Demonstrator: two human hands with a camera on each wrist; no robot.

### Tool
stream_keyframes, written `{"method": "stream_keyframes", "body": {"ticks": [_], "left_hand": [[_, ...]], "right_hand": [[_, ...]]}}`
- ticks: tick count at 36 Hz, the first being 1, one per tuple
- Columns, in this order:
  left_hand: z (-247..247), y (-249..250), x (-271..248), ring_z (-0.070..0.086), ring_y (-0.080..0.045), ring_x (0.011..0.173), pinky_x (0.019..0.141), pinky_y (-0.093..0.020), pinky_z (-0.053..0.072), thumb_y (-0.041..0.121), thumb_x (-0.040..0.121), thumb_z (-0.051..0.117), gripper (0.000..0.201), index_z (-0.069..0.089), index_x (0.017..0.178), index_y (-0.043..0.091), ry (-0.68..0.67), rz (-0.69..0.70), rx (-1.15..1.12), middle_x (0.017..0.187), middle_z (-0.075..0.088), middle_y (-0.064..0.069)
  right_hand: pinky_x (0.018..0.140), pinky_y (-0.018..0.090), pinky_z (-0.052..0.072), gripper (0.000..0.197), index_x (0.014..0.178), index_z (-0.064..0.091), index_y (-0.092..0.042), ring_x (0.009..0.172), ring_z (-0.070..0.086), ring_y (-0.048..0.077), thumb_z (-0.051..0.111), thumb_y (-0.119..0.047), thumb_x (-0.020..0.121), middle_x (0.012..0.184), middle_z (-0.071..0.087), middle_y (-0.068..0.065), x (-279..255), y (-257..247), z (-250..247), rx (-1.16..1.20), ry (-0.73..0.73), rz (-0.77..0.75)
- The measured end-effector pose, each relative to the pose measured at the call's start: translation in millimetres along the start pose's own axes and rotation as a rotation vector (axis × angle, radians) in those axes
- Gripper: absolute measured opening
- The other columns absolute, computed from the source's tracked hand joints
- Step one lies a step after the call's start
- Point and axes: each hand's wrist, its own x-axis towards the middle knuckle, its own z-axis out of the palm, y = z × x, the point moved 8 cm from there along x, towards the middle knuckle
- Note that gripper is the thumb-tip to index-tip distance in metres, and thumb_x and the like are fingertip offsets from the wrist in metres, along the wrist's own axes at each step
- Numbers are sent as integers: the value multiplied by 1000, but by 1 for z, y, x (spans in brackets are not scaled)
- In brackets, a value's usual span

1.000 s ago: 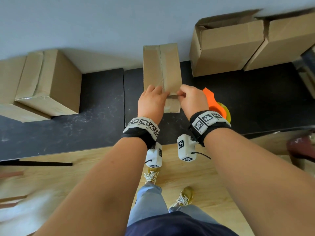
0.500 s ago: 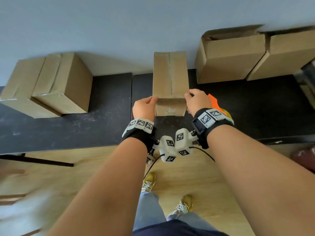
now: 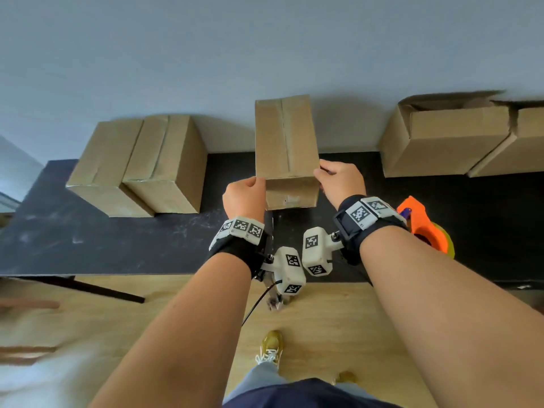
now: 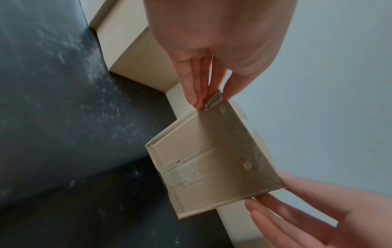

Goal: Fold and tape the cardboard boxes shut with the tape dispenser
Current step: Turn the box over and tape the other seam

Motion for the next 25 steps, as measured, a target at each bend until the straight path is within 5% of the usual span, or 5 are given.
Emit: {"method": "stream_keyframes", "body": {"ticks": [4, 8, 14, 19, 25], "left_hand": [[-48, -13, 24, 29, -15, 55, 54, -27, 25, 27, 85, 52, 35, 51, 56, 9, 74, 48, 136, 54, 34, -2], [-85, -28, 41, 20, -16, 50, 49, -24, 16, 25, 88, 48, 39, 33, 53, 16, 107, 98, 330, 50, 24, 1], [-109, -45, 64, 49, -21, 69, 54, -25, 31, 35, 97, 38, 40, 61, 72, 13, 107, 217, 643, 85, 49, 0], [-119, -49, 79, 49, -23, 81, 58, -32, 38, 30, 98, 42, 27, 61, 91, 13, 112, 308, 720, 96, 48, -4], [-105, -42, 97, 59, -28, 88, 72, -35, 49, 19, 100, 42, 28, 65, 113, 10, -65, 414, 676, 102, 60, -9]], "right_hand": [[94, 41, 53, 36, 128, 65, -20, 101, 68, 24, 60, -24, 93, 117, 71, 1, 0, -25, 53, 15, -60, -20], [94, 42, 53, 35, 128, 64, -18, 98, 67, 26, 59, -23, 94, 113, 72, 6, -3, -38, 103, -13, -120, -10], [72, 26, 46, 29, 120, 68, -21, 86, 63, 23, 51, -22, 96, 91, 65, 0, -3, -48, 158, -155, -244, -18], [99, 34, 47, 48, 142, 50, -20, 118, 58, 26, 51, -12, 94, 132, 61, 6, 2, -55, 183, -196, -271, 14], [102, 42, 47, 54, 147, 42, -21, 121, 57, 26, 47, -9, 95, 138, 56, 4, 12, -67, 202, -142, -327, 19]]}}
